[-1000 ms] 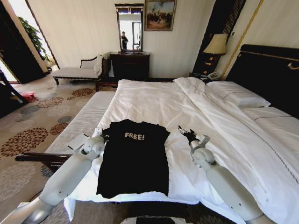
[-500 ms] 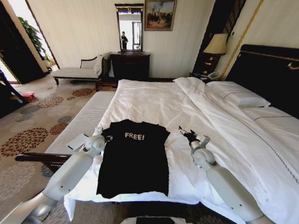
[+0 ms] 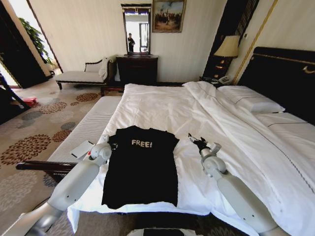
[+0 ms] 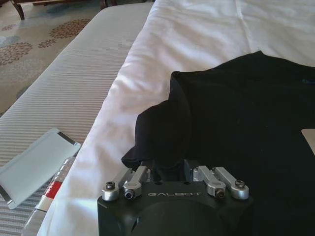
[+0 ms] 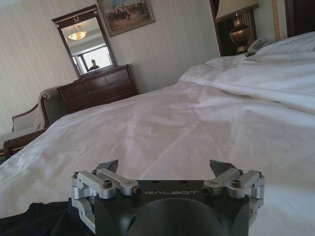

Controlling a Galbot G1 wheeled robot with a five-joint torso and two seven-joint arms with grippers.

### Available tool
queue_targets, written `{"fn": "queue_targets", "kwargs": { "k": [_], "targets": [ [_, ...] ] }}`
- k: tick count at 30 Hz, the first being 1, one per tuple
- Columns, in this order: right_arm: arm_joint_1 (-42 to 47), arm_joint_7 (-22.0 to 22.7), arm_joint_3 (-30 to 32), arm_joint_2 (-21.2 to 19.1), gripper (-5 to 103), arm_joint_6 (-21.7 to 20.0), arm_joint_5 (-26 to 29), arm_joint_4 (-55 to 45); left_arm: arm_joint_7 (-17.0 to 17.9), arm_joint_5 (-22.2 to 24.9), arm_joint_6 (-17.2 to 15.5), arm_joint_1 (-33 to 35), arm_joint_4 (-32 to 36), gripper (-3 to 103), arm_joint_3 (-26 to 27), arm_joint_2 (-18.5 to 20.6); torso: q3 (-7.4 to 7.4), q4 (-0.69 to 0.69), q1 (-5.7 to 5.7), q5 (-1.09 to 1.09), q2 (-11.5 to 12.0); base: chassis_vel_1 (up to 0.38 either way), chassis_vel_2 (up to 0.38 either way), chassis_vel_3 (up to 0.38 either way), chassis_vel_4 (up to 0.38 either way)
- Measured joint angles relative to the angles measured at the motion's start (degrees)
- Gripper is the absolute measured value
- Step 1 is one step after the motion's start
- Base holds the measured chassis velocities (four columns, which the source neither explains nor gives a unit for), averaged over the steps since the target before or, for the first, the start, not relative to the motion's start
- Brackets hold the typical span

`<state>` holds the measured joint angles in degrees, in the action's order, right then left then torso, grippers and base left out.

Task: Fold the clothes on the bed.

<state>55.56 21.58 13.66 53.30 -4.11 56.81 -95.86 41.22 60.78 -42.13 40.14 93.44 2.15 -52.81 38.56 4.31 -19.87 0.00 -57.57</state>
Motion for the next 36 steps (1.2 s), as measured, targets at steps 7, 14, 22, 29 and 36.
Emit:
{"fn": "queue_targets", "kwargs": {
  "k": [7, 14, 22, 29, 36],
  "targets": [
    [0.2, 0.0, 0.0, 0.1, 100, 0.0, 0.0, 0.1, -0.1, -1.4, 0.0, 0.4, 0.0, 4, 0.6, 0.1, 0.00, 0.00, 0.00, 0.00, 0.0, 0.000, 0.000, 0.000, 0.000],
    [0.2, 0.0, 0.0, 0.1, 100, 0.0, -0.1, 0.1, -0.7, -2.8, 0.0, 1.3, 0.4, 0, 1.9, 0.0, 0.00, 0.00, 0.00, 0.00, 0.0, 0.000, 0.000, 0.000, 0.000],
    [0.5, 0.0, 0.1, 0.2, 100, 0.0, -0.2, 0.0, -2.1, -3.5, 0.0, 2.5, 0.9, 0, 5.1, 0.2, 0.00, 0.00, 0.00, 0.00, 0.0, 0.000, 0.000, 0.000, 0.000],
    [0.9, -0.1, 0.5, 0.2, 100, 0.0, -0.3, -0.4, -6.4, -4.5, 2.0, 4.4, 0.3, 0, 11.3, -0.5, 0.00, 0.00, 0.00, -0.01, 0.0, 0.000, 0.000, 0.000, 0.000],
    [1.1, -0.1, 0.6, 0.2, 100, 0.0, -0.3, -0.6, -11.3, -4.8, 4.0, 6.0, -0.2, 0, 17.7, -0.9, 0.00, 0.00, 0.00, 0.00, 0.0, 0.000, 0.000, 0.000, 0.000]
  ]
}}
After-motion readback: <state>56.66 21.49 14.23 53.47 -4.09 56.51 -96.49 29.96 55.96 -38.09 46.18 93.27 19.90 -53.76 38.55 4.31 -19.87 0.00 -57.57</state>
